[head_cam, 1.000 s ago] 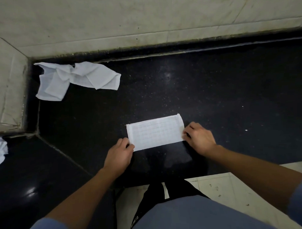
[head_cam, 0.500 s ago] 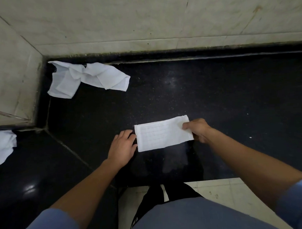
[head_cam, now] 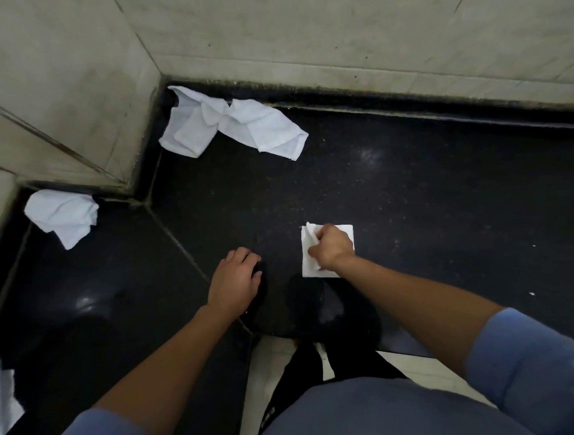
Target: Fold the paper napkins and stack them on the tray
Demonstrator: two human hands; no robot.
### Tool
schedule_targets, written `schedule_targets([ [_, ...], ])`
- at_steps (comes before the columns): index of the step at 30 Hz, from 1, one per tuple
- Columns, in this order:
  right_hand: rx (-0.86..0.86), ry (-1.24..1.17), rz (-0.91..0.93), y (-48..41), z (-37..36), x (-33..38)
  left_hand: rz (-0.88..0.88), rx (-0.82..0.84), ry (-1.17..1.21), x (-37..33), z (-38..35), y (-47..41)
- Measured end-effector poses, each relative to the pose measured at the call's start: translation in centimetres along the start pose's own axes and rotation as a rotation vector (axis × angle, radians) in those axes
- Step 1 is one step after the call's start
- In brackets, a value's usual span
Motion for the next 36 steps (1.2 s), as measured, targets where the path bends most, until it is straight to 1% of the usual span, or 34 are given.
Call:
schedule_targets([
  [5, 0.028, 0.060, 0.067, 0.6, -0.6, 0.3, -0.005, -0.015, 0.019, 0.0, -0.2, -0.3],
  [7, -0.032, 0.128, 0.162, 1.2, 0.6, -0.1, -0.041, -0.021, 0.017, -1.4, -0.2, -1.0],
  [10, -0.212, 0.455, 0.455, 2.4, 2.4, -0.9, -0.161, -0.004, -0.012, -5.1, -0.6, -2.5],
  [11, -0.234, 0.566, 0.532, 2.7, 2.5, -1.5, -0.213, 0.017, -0.033, -6.5, -1.1, -2.9],
  [12, -0.220, 0.667, 0.565, 2.6, 2.3, -2.5, -0.263, 0.047, -0.067, -7.7, -1.7, -3.4],
  [14, -0.156, 0.814, 0.546, 1.9, 1.7, -4.7, -0.313, 0.137, -0.161, -8.8, -3.3, -4.0],
  [16, -0.111, 0.874, 0.512, 1.6, 1.5, -6.2, -0.304, 0.204, -0.225, -8.5, -4.6, -4.2],
  [22, -0.050, 0.946, 0.506, 1.1, 1.8, -6.5, -0.310, 0.224, -0.265, -7.8, -5.1, -3.6],
  [24, -0.020, 0.911, 0.503, 0.8, 2.5, -5.4, -0.274, 0.218, -0.248, -7.7, -4.5, -3.3],
  [27, -0.057, 0.821, 0.526, 0.4, 3.7, -2.3, -0.202, 0.189, -0.189, -6.5, -3.1, -1.8],
  [29, -0.038, 0.798, 0.481, -0.5, 3.7, -0.7, -0.157, 0.157, -0.138, -5.3, -2.6, -0.6],
  [32, 0.067, 0.775, 0.356, -1.6, 2.8, 0.9, -0.091, 0.097, -0.102, -3.0, -1.9, 1.2],
  [35, 0.177, 0.702, 0.250, -1.8, 2.0, 0.8, -0.051, 0.091, -0.103, -1.2, -1.8, 2.1],
  [36, 0.192, 0.644, 0.230, -1.6, 1.9, 0.4, -0.047, 0.091, -0.103, -0.8, -1.7, 2.1],
])
Point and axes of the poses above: each hand's wrist, its own y-axis away from the middle knuckle, its own z-axis out of the back of the hand, x = y × z, the point moved 6 cm from there along -y, towards the middle knuckle
